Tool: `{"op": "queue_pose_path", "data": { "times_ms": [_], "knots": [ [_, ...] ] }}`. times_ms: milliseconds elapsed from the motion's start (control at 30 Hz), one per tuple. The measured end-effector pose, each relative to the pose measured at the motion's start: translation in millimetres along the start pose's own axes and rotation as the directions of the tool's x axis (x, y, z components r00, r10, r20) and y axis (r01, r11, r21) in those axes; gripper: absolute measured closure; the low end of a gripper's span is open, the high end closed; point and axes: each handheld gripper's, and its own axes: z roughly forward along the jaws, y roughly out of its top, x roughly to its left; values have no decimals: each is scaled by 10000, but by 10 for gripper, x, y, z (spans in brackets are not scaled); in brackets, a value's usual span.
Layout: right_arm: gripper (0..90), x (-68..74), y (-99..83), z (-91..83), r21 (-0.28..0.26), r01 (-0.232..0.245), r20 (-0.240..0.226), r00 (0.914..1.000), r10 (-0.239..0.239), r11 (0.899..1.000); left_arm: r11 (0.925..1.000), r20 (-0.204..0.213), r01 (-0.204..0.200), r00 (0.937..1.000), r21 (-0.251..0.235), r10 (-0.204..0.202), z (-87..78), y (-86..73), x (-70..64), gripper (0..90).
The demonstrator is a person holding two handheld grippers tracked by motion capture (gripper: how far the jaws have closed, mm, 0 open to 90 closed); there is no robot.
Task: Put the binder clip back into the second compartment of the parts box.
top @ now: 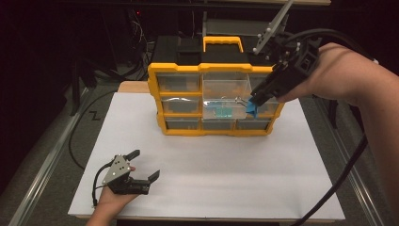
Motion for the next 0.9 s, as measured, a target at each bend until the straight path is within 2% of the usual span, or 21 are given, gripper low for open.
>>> {"op": "queue_pose_path", "data": {
  "times_ms": [200, 300, 533, 633, 733, 833, 867, 900],
  "knots": [
    [746, -97, 144, 50, 136, -23, 89, 10000, 22, 9999, 10000, 17, 58, 10000, -70, -58, -3, -1, 2, 3],
    [746, -147, 224, 71, 34, -48, 136, 9999, 48, 10000, 10000, 48, 46, 10000, -56, -45, -2, -1, 3, 3],
    [746, -298, 410, 98, 124, -197, 456, 9988, 191, 9997, 10000, 58, 62, 10000, -75, -62, -4, -1, 5, 3],
    [746, -364, 458, 149, 294, -214, 606, 9980, 196, 9993, 10000, 60, 35, 10000, -77, -35, -7, -2, 10, 3],
    [746, -417, 466, 207, 204, -256, 712, 9972, 241, 9995, 10000, 60, 56, 10000, -75, -55, -5, -3, 13, 3],
    [743, -493, 426, 306, 272, -497, 681, 9965, 477, 9984, 10000, 81, 36, 10000, -71, -35, -8, -2, 14, 3],
    [734, -502, 416, 323, 297, -554, 699, 9961, 532, 9980, 10000, 76, 41, 10000, -67, -40, -9, -2, 15, 3],
    [628, -523, 394, 342, 289, -704, 845, 9941, 678, 9971, 9999, 75, 58, 10000, -84, -58, -9, -3, 17, 2]
  ]
}}
